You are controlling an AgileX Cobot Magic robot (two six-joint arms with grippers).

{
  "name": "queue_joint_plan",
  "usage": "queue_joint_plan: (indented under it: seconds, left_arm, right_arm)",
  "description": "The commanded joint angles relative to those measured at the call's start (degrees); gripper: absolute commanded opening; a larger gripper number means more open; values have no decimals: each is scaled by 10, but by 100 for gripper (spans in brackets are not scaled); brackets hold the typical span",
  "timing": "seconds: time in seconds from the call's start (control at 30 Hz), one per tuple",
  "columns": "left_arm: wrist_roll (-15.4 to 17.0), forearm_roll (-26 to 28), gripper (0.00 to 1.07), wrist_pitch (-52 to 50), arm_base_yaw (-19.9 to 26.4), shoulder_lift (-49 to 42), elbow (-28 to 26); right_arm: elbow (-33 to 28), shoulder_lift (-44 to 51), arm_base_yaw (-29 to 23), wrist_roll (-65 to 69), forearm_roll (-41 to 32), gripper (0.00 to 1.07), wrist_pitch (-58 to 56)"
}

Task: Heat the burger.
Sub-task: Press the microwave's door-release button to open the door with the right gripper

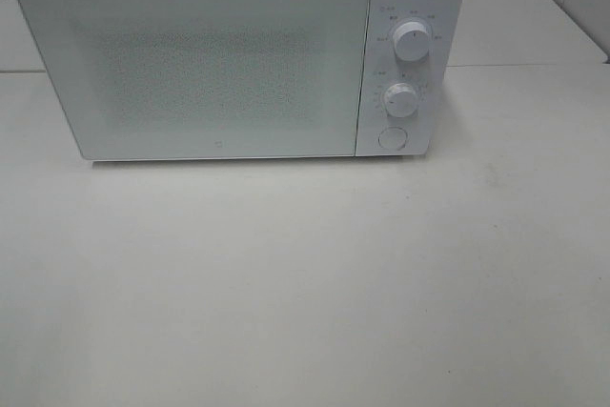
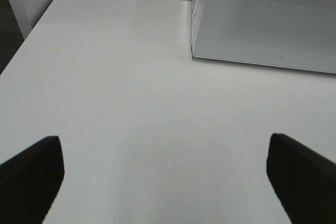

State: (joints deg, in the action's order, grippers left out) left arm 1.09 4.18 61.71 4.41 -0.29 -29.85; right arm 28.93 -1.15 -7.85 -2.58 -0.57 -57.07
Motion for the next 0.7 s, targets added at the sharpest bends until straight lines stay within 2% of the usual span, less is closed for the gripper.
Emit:
queue_joint_plan:
  seconds: [0.03, 0.7]
  left_arm:
    - [-1, 5, 98, -5, 2, -11, 2]
    - [-1, 5, 98, -5, 2, -10, 2]
  right_arm:
    - [-2, 31, 5, 2, 1, 77, 1]
    - [-2, 29, 5, 26, 14, 76, 1]
